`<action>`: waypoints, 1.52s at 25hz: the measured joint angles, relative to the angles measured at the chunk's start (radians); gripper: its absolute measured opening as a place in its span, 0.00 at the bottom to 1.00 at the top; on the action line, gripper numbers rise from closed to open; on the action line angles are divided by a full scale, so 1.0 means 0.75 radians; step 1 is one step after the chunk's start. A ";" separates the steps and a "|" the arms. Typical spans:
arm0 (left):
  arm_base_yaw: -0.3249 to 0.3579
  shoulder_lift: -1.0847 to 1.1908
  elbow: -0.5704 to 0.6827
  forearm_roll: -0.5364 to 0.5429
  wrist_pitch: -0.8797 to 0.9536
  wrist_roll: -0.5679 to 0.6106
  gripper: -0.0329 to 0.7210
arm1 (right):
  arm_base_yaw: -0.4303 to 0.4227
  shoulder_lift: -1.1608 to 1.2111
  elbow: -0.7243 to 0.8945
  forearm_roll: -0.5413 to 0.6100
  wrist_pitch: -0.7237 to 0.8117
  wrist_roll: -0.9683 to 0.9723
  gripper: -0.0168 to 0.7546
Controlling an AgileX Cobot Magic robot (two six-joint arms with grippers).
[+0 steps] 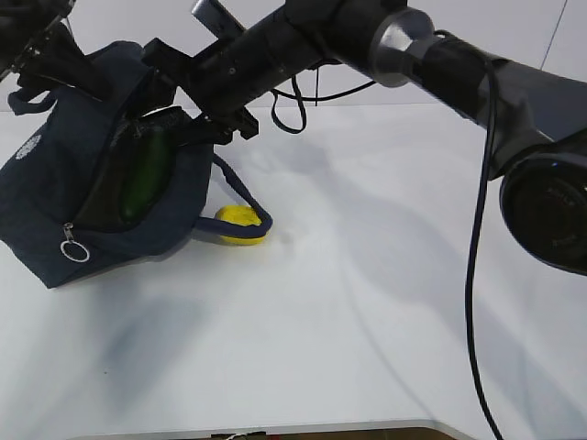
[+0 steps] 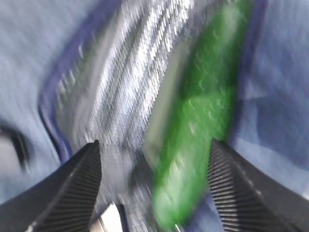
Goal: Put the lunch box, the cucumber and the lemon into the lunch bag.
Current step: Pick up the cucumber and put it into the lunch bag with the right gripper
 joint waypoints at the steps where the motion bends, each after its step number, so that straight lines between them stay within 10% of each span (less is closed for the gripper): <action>1: 0.000 0.000 0.000 0.000 0.000 0.000 0.02 | 0.000 0.000 0.000 0.000 0.003 0.000 0.73; 15: 0.000 0.000 0.000 0.010 0.000 -0.004 0.02 | -0.023 0.000 -0.003 -0.055 0.237 -0.151 0.73; 38: 0.085 0.000 0.000 0.016 0.001 -0.006 0.02 | -0.023 0.000 -0.345 -0.833 0.326 -0.073 0.73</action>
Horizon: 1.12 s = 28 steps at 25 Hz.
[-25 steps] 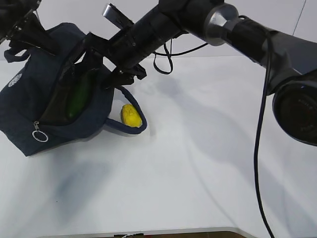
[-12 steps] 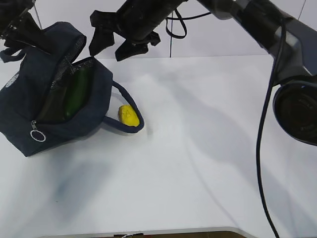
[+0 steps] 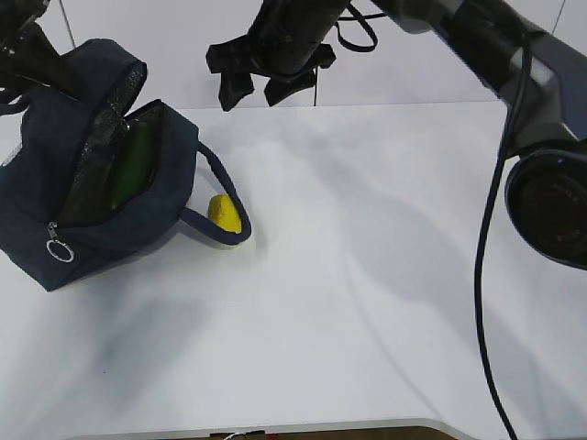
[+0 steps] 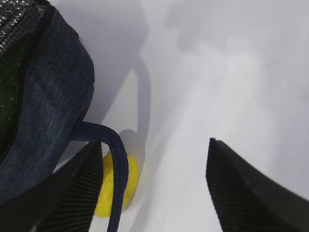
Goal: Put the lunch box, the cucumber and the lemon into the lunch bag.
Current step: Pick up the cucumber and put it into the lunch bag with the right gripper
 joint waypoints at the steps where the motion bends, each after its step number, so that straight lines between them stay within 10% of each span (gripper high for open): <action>1: 0.000 0.000 0.000 0.007 0.000 0.000 0.02 | 0.000 0.000 0.000 -0.025 0.000 -0.010 0.73; 28: 0.000 0.000 0.000 -0.176 0.000 -0.023 0.02 | 0.000 -0.318 0.506 -0.129 0.003 -0.085 0.67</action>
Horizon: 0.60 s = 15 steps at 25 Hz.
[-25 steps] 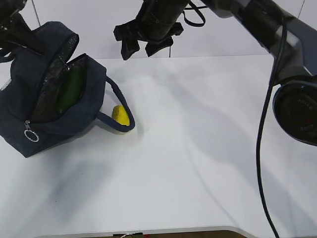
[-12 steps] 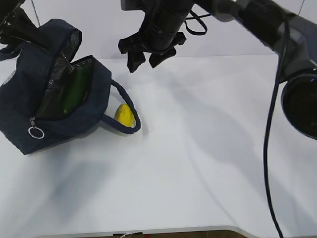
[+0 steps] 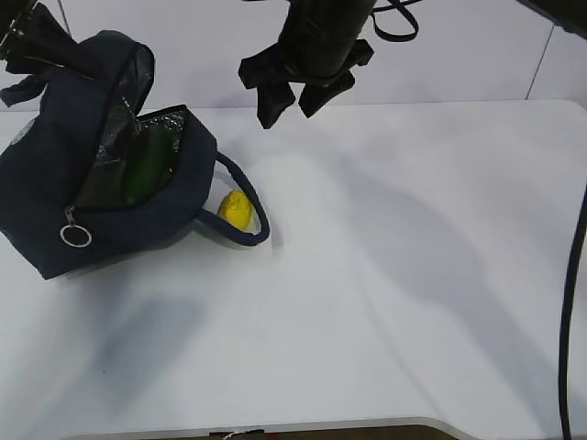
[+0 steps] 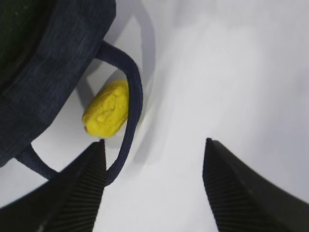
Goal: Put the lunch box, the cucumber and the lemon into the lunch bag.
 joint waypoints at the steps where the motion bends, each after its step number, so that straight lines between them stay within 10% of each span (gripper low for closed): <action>1: 0.000 0.000 0.000 -0.016 0.000 0.000 0.02 | 0.000 -0.007 0.018 -0.002 0.000 0.000 0.67; 15: -0.014 0.002 0.000 -0.159 -0.005 -0.001 0.02 | 0.000 -0.012 0.043 -0.005 -0.003 -0.003 0.67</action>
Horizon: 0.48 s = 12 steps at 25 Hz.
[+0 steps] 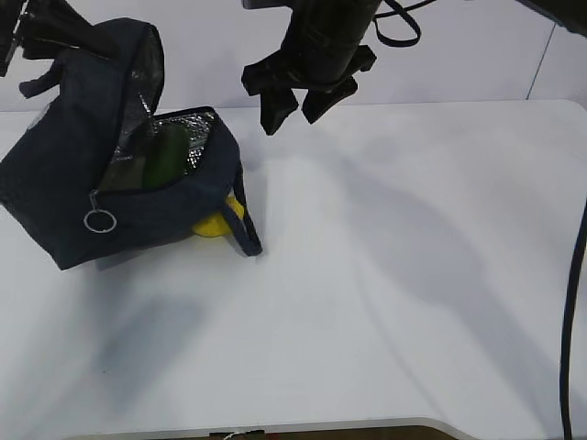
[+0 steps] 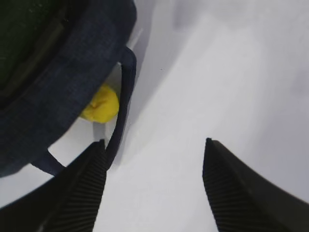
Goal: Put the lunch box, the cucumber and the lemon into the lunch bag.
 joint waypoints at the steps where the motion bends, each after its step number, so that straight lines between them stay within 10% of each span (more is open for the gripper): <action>1: -0.006 0.000 0.000 -0.018 0.000 0.000 0.02 | 0.000 0.000 0.000 0.000 0.000 0.000 0.67; 12: -0.014 0.000 0.000 -0.168 0.000 0.018 0.02 | 0.000 -0.132 0.142 -0.015 -0.003 0.002 0.67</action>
